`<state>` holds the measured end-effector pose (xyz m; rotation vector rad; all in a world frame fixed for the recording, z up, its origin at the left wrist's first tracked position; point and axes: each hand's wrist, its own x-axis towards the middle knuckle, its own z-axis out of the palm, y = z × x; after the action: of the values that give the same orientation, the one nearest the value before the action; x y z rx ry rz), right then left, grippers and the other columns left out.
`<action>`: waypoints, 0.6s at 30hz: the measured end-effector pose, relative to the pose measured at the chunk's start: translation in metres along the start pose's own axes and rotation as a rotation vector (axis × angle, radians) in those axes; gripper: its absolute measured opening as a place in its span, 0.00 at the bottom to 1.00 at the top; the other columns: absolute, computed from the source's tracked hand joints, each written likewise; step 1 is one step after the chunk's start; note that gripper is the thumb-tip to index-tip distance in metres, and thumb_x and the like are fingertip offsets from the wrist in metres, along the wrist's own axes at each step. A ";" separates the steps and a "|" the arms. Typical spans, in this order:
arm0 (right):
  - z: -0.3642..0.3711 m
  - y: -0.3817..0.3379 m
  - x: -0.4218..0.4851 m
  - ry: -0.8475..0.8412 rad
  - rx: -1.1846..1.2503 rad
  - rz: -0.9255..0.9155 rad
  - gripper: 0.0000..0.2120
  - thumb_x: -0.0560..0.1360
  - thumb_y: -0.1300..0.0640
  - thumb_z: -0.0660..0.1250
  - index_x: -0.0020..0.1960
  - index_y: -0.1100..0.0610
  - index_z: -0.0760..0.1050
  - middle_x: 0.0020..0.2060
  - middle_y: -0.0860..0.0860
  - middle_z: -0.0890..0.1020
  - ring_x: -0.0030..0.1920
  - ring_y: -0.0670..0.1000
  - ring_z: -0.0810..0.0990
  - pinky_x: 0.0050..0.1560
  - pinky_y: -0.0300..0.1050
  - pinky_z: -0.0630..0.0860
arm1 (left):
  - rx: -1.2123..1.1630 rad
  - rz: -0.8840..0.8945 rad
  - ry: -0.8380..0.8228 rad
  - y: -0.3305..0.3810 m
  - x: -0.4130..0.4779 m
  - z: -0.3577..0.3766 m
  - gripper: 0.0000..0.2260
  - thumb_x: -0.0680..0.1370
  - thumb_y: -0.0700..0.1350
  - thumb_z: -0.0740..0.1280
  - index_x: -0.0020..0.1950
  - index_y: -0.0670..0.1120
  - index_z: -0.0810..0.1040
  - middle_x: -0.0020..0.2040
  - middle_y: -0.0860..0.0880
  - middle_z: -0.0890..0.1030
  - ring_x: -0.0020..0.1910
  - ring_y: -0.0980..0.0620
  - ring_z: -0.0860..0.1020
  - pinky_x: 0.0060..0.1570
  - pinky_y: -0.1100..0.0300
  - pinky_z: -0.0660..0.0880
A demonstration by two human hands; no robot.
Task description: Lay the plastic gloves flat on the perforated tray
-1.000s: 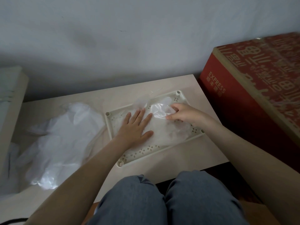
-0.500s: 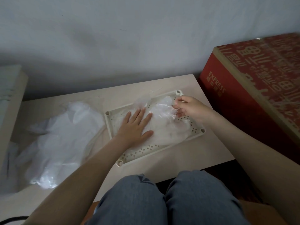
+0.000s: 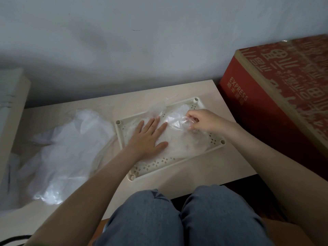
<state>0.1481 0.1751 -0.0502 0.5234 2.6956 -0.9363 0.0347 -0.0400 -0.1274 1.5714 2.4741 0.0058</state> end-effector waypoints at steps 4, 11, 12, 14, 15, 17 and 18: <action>-0.005 0.011 0.000 0.112 -0.135 -0.037 0.03 0.77 0.62 0.64 0.49 0.56 0.75 0.41 0.48 0.75 0.40 0.49 0.74 0.44 0.44 0.72 | -0.011 0.025 -0.015 -0.002 -0.001 -0.002 0.35 0.71 0.68 0.33 0.77 0.58 0.35 0.78 0.50 0.36 0.77 0.52 0.36 0.73 0.50 0.34; -0.012 0.011 0.003 0.064 -0.291 0.083 0.20 0.71 0.66 0.60 0.61 0.57 0.73 0.60 0.51 0.71 0.64 0.53 0.64 0.63 0.47 0.66 | -0.001 0.032 -0.019 -0.002 -0.001 -0.003 0.34 0.71 0.68 0.32 0.75 0.58 0.31 0.78 0.50 0.35 0.76 0.52 0.35 0.74 0.50 0.34; -0.012 0.005 0.003 0.076 -0.172 0.084 0.20 0.72 0.66 0.60 0.62 0.57 0.73 0.60 0.50 0.72 0.64 0.52 0.65 0.62 0.44 0.65 | 0.003 0.034 -0.017 -0.002 -0.001 -0.003 0.34 0.71 0.68 0.32 0.75 0.57 0.32 0.78 0.50 0.35 0.76 0.52 0.35 0.74 0.50 0.34; -0.009 -0.005 0.004 0.089 0.105 0.104 0.18 0.74 0.62 0.59 0.63 0.55 0.74 0.60 0.49 0.74 0.62 0.49 0.71 0.60 0.42 0.68 | 0.013 0.037 -0.018 -0.002 -0.001 -0.004 0.34 0.71 0.68 0.32 0.76 0.57 0.32 0.78 0.50 0.35 0.76 0.52 0.35 0.74 0.50 0.34; -0.007 -0.011 0.006 0.073 0.222 0.125 0.17 0.75 0.59 0.59 0.63 0.54 0.75 0.59 0.48 0.75 0.59 0.48 0.73 0.59 0.42 0.70 | 0.014 0.037 -0.019 -0.002 -0.001 -0.005 0.35 0.71 0.68 0.31 0.76 0.57 0.32 0.78 0.50 0.35 0.76 0.52 0.35 0.74 0.49 0.34; -0.002 -0.021 0.010 0.030 0.405 0.171 0.21 0.69 0.51 0.60 0.60 0.54 0.77 0.55 0.51 0.79 0.54 0.51 0.77 0.56 0.45 0.72 | 0.013 0.039 -0.017 -0.001 -0.001 -0.005 0.35 0.71 0.68 0.31 0.76 0.57 0.32 0.78 0.50 0.35 0.76 0.52 0.35 0.74 0.49 0.34; 0.000 -0.024 0.013 0.025 0.477 0.198 0.23 0.66 0.49 0.59 0.58 0.55 0.77 0.52 0.53 0.80 0.50 0.52 0.77 0.52 0.46 0.73 | 0.016 0.040 -0.017 -0.001 -0.001 -0.005 0.35 0.71 0.68 0.31 0.76 0.57 0.33 0.78 0.50 0.35 0.76 0.52 0.35 0.74 0.49 0.34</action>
<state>0.1267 0.1604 -0.0416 0.8774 2.3743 -1.5233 0.0334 -0.0412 -0.1224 1.6206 2.4350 -0.0208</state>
